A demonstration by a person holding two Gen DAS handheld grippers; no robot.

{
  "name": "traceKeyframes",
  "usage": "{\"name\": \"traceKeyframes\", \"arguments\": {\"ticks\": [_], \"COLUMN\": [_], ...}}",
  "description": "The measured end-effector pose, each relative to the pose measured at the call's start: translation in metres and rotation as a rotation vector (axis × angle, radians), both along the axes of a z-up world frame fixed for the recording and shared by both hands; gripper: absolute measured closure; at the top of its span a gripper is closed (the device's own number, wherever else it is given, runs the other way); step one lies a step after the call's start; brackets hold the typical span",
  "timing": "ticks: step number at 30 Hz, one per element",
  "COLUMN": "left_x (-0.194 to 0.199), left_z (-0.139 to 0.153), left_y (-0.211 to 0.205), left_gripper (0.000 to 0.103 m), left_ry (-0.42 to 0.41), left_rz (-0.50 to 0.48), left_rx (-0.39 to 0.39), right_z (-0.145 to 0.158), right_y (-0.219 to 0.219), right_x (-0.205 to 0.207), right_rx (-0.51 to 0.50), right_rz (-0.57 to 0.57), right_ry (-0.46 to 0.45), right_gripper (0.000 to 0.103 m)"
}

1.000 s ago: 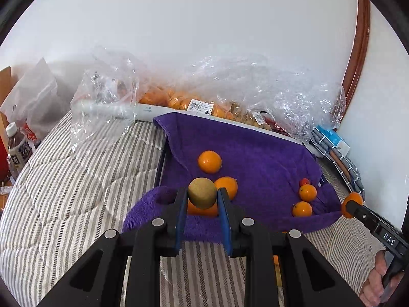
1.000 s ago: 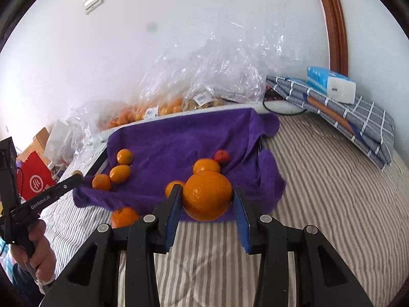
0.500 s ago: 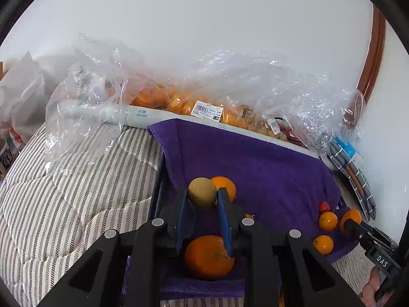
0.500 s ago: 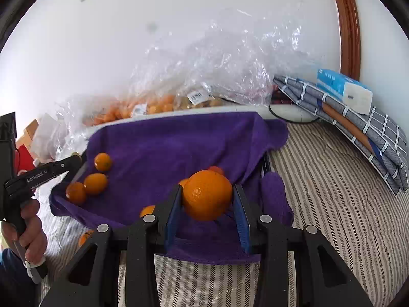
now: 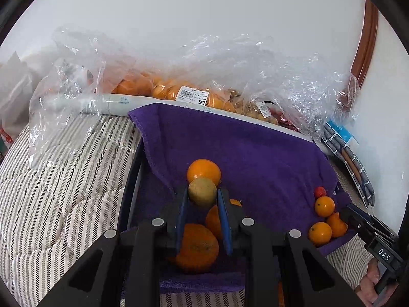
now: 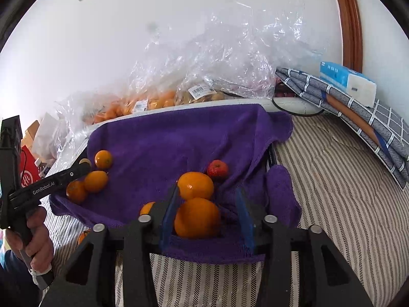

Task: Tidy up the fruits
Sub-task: 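Carry both fruits over the towel and open both tools to release them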

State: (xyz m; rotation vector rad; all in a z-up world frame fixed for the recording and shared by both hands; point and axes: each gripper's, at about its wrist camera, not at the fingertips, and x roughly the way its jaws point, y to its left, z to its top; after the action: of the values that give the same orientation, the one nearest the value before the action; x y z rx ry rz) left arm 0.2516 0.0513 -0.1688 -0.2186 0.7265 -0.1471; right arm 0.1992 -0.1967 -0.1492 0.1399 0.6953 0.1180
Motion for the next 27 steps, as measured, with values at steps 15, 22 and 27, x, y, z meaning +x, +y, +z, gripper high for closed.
{"name": "traceKeyframes", "arguments": {"ticks": [15,22,27], "left_x": [-0.015,-0.029,-0.041], "left_z": [0.007,0.012,0.015], "left_y": [0.006,0.002,0.008], "left_gripper": [0.067,0.066,0.066], "left_ry": [-0.031,-0.058,-0.053], "left_rz": [0.022,0.036,0.049], "left_rx": [-0.004,0.046,0.043], "right_z": [0.013,0.026,0.022], "right_y": [0.006,0.015,0.034], "right_x": [-0.015,-0.033,-0.05], "right_rx": [-0.04,0.002,0.009], "right_rz": [-0.017,-0.007,0.027], "right_ry": [-0.085,-0.062,-0.002], "right_gripper": [0.05,0.05,0.053]}}
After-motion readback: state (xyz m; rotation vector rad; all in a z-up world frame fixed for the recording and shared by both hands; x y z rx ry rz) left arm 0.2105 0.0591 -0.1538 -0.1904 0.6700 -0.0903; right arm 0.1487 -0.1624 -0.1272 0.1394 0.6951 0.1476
